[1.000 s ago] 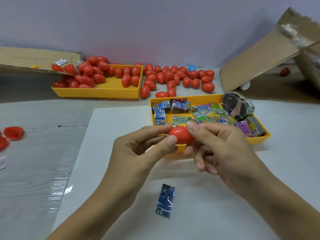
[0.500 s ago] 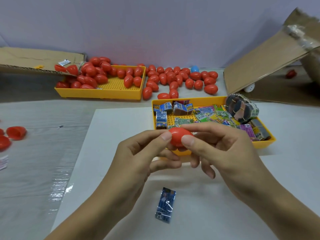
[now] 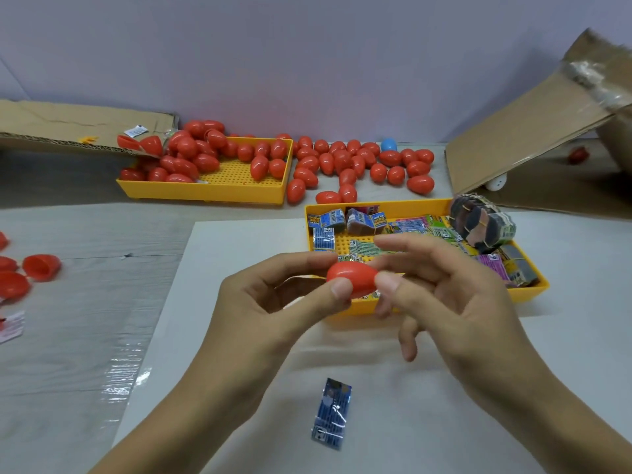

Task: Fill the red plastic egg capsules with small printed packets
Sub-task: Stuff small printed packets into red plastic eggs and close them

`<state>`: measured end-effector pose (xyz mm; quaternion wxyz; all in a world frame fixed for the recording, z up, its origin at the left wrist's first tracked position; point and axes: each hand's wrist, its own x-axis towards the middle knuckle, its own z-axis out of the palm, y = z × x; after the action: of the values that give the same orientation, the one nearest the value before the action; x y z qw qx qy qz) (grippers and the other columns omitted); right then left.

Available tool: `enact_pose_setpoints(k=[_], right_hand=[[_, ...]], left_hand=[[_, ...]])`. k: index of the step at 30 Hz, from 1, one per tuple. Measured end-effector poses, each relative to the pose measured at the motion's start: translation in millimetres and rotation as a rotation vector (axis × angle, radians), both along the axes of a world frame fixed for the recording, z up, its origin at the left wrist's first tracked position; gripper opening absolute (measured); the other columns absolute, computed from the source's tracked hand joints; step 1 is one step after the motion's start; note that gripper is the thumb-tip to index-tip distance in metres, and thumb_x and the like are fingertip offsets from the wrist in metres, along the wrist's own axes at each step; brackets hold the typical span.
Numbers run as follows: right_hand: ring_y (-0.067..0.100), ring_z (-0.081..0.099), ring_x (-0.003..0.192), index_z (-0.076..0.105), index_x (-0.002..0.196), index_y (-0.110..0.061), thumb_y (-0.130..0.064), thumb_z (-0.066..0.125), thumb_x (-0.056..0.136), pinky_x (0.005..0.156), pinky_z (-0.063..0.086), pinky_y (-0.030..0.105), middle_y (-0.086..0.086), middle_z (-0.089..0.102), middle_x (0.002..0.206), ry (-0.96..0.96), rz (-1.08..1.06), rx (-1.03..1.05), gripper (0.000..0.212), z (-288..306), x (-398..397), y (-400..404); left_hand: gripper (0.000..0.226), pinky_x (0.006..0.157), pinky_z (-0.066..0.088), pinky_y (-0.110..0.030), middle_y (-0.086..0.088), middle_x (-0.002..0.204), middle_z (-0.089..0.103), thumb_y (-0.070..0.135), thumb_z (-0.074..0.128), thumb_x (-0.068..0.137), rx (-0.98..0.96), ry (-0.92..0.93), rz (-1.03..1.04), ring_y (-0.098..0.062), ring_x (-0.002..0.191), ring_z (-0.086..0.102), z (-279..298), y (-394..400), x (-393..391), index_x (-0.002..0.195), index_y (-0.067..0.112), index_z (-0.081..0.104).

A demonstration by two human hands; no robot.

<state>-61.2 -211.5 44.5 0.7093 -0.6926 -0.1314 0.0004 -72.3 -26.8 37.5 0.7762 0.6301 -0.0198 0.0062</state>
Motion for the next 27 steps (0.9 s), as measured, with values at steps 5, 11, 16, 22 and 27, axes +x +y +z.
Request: enact_pose_setpoints(k=[5,11,16,22,27], right_hand=[[0.014,0.064,0.051,0.077,0.088,-0.021,-0.039,0.074,0.076,0.035,0.043,0.024,0.001,0.070,0.066,0.008,-0.013,-0.053,0.021,1,3,0],[0.012,0.066,0.068,0.078,0.098,-0.024,-0.018,0.080,0.074,0.039,0.047,0.025,-0.003,0.074,0.092,-0.095,-0.001,-0.032,0.024,-3,3,-2],[0.013,0.066,0.071,0.078,0.097,-0.024,-0.020,0.080,0.071,0.039,0.047,0.026,-0.003,0.074,0.093,-0.092,-0.006,-0.008,0.026,-6,3,-1],[0.008,0.067,0.069,0.077,0.098,-0.025,-0.033,0.076,0.078,0.049,0.052,0.022,-0.006,0.075,0.091,-0.131,-0.041,-0.067,0.022,-5,9,-7],[0.000,0.055,0.103,0.073,0.108,-0.025,-0.040,0.065,0.091,0.086,0.041,0.012,-0.020,0.065,0.101,-0.346,-0.267,-0.774,0.024,-10,31,-29]], left_hand=[[0.046,0.075,0.058,-0.024,-0.004,0.098,0.074,0.008,0.084,0.065,0.064,-0.133,0.009,-0.020,0.093,0.072,0,-3,-3,0.107,0.022,0.074],[0.041,0.077,0.059,-0.025,-0.010,0.102,0.073,0.004,0.082,0.068,0.059,-0.152,-0.036,-0.021,0.095,0.073,0,-3,-4,0.108,0.010,0.074],[0.036,0.077,0.059,-0.024,-0.010,0.101,0.074,0.005,0.083,0.068,0.072,-0.166,-0.032,-0.022,0.095,0.072,-2,-3,-3,0.102,0.012,0.076],[0.034,0.074,0.059,-0.024,-0.006,0.099,0.076,0.013,0.086,0.064,0.084,-0.218,0.002,-0.021,0.096,0.073,0,-1,0,0.095,0.021,0.075],[0.038,0.076,0.056,-0.021,-0.004,0.098,0.076,0.014,0.085,0.062,0.061,-0.265,0.153,-0.020,0.095,0.073,3,14,11,0.094,0.029,0.073]])
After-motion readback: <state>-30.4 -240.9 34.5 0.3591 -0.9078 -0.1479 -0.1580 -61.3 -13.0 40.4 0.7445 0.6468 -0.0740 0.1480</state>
